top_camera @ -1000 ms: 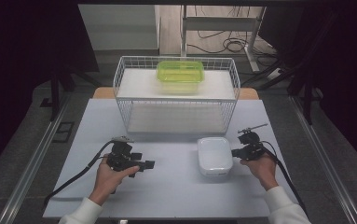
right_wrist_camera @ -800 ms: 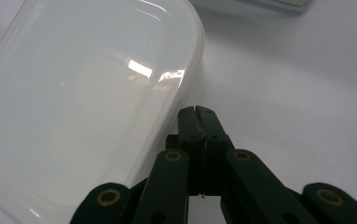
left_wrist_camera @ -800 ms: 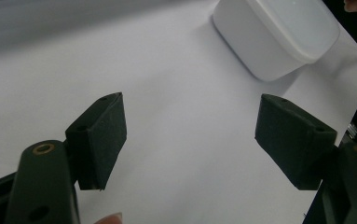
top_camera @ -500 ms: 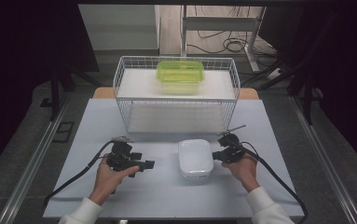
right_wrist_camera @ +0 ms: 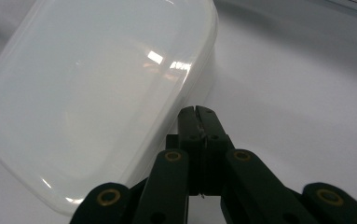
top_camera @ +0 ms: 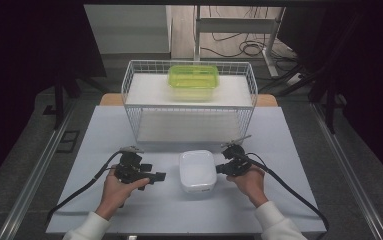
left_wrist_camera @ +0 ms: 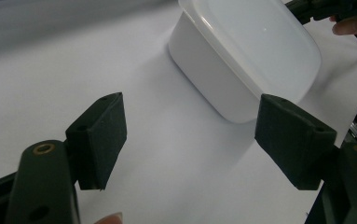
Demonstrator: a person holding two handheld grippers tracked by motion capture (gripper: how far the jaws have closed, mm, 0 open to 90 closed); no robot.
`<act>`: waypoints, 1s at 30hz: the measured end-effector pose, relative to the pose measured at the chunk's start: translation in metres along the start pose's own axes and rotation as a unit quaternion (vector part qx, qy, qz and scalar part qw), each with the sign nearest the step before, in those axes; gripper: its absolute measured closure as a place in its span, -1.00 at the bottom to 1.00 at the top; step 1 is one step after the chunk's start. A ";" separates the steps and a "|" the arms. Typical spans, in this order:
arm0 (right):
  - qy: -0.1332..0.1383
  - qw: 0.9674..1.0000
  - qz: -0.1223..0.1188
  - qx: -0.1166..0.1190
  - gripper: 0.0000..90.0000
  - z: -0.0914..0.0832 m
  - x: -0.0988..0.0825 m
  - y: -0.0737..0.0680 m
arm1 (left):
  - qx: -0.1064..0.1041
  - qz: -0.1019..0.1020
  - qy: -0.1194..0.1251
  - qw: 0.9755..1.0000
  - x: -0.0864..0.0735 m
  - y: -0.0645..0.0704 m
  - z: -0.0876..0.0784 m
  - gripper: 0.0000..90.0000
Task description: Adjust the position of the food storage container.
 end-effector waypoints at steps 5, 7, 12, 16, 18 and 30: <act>-0.001 1.000 -0.004 0.012 0.98 0.004 0.001 -0.007 | 0.001 0.001 -0.001 1.000 0.000 0.000 0.000 -0.46; -0.001 1.000 -0.006 0.011 0.98 0.006 0.000 -0.007 | 0.002 0.002 -0.002 1.000 0.000 -0.001 0.000 -0.46; 0.003 1.000 -0.011 0.010 0.98 0.004 0.000 -0.007 | 0.003 0.003 -0.003 1.000 -0.001 -0.001 0.000 -0.46; 0.012 1.000 -0.022 0.001 0.98 -0.006 -0.001 -0.007 | 0.004 0.002 0.000 1.000 0.000 -0.002 -0.003 -0.47; 0.023 0.999 -0.028 -0.004 0.98 -0.015 0.000 -0.007 | 0.005 0.000 0.002 1.000 0.000 -0.003 -0.003 -0.47; 0.042 0.993 -0.089 0.065 0.98 -0.037 0.013 -0.081 | 0.009 -0.005 0.005 1.000 0.002 -0.007 -0.006 -0.47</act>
Point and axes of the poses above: each handheld gripper's, and its own axes: z roughly forward along the jaws, x roughly out of its top, y roughly to its right, the point moved 8 cm from there along z, roughly forward along the jaws, and after that the axes turned 4 degrees about z, right-handed, at the moved point
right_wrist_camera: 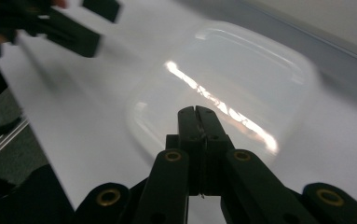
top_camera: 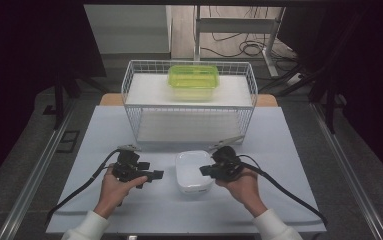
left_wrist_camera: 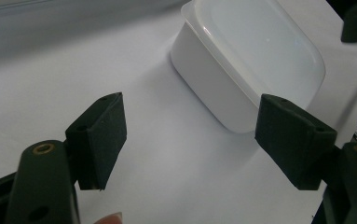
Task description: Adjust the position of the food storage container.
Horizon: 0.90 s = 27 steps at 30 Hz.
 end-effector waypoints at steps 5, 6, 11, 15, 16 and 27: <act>-0.033 0.998 -0.042 0.012 0.98 0.031 0.003 -0.038 | 0.015 -0.002 0.005 1.000 0.000 -0.009 -0.007 -0.47; -0.040 0.998 -0.047 0.011 0.98 0.038 0.003 -0.043 | 0.016 -0.005 0.007 1.000 0.000 -0.011 -0.009 -0.47; -0.060 0.997 -0.055 0.003 0.98 0.063 0.001 -0.053 | 0.021 -0.012 0.011 1.000 -0.002 -0.019 -0.015 -0.47; -0.071 0.996 -0.050 -0.004 0.98 0.076 0.000 -0.051 | 0.023 -0.015 0.011 1.000 -0.003 -0.022 -0.015 -0.47; -0.073 0.996 -0.050 -0.005 0.98 0.077 0.000 -0.051 | 0.023 -0.016 0.012 1.000 -0.003 -0.023 -0.015 -0.47; -0.073 0.994 -0.066 -0.048 0.98 0.056 -0.013 -0.041 | 0.022 -0.016 0.010 1.000 -0.003 -0.023 -0.015 -0.47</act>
Point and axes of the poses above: each handheld gripper's, and its own axes: z roughly forward along the jaws, x roughly out of its top, y roughly to its right, the point moved 8 cm from there along z, roughly forward along the jaws, and after that the axes turned 4 degrees about z, right-handed, at the moved point
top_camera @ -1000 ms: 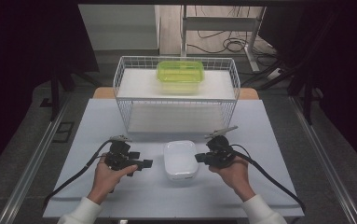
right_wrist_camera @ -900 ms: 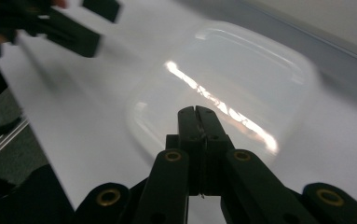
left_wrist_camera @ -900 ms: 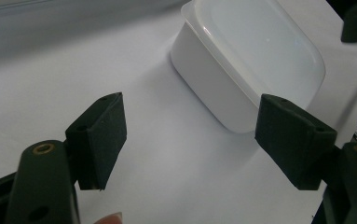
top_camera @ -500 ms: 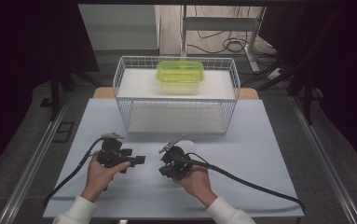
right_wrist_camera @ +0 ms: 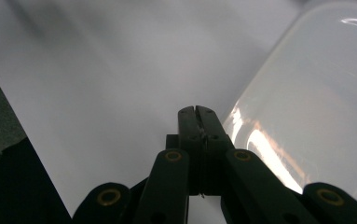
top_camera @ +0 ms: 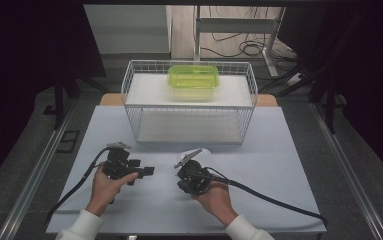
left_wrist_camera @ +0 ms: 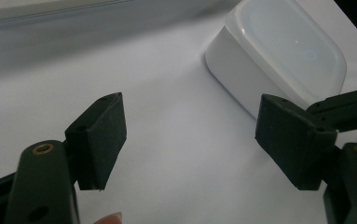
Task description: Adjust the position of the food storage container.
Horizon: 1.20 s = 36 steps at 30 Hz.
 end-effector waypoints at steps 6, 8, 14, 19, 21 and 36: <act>0.001 1.000 0.024 -0.011 0.98 -0.011 -0.013 0.021 | -0.003 0.002 -0.004 1.000 -0.001 0.000 0.000 -0.47; -0.001 1.000 0.027 -0.014 0.98 -0.014 -0.018 0.027 | -0.002 0.003 -0.005 1.000 -0.001 0.000 0.000 -0.47; 0.002 0.998 0.052 -0.038 0.98 -0.027 -0.032 0.054 | -0.003 0.002 -0.005 1.000 -0.001 0.000 0.002 -0.47; 0.001 0.997 0.062 -0.052 0.98 -0.035 -0.039 0.069 | -0.004 0.000 -0.005 1.000 -0.001 0.001 0.002 -0.47; 0.008 0.997 0.061 -0.048 0.98 -0.040 -0.036 0.069 | -0.005 0.000 -0.006 1.000 -0.001 0.001 0.003 -0.47; 0.069 0.993 0.058 -0.078 0.98 -0.048 0.033 0.144 | -0.005 0.003 -0.013 1.000 -0.002 0.000 0.006 -0.47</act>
Point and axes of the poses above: each handheld gripper's, and its own axes: z roughly forward along the jaws, x roughly out of its top, y roughly to its right, the point moved 8 cm from there along z, roughly forward along the jaws, and after that the axes turned 4 degrees about z, right-handed, at the moved point
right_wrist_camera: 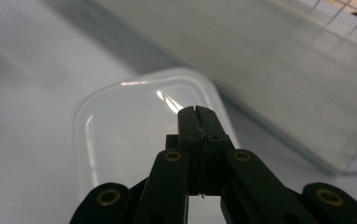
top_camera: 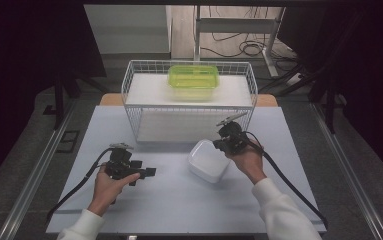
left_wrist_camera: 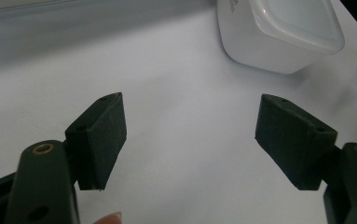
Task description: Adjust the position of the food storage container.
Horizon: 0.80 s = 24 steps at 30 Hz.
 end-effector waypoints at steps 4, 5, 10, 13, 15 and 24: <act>-0.007 1.000 -0.016 -0.007 0.98 0.021 0.010 0.008 | 0.003 0.003 -0.003 1.000 -0.001 -0.001 0.000 -0.47; -0.008 1.000 -0.020 -0.011 0.98 0.025 0.012 0.010 | 0.003 0.003 -0.003 1.000 -0.001 -0.001 0.001 -0.47; -0.015 0.999 -0.030 -0.027 0.98 0.041 0.014 0.019 | 0.005 0.006 -0.007 1.000 -0.002 -0.001 0.004 -0.47; -0.010 0.998 -0.045 -0.029 0.98 0.047 0.015 0.020 | 0.005 0.005 -0.007 1.000 -0.002 -0.002 0.004 -0.47; -0.011 0.998 -0.052 -0.030 0.98 0.048 0.017 0.020 | 0.004 0.004 -0.007 1.000 -0.002 -0.002 0.004 -0.47; -0.015 0.997 -0.080 -0.009 0.98 0.044 0.015 0.006 | -0.001 0.001 -0.010 1.000 -0.002 0.000 0.007 -0.46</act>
Point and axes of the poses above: each handheld gripper's, and its own axes: z roughly forward along the jaws, x roughly out of its top, y roughly to its right, the point moved 8 cm from there along z, roughly forward along the jaws, and after that the axes turned 4 degrees about z, right-handed, at the moved point
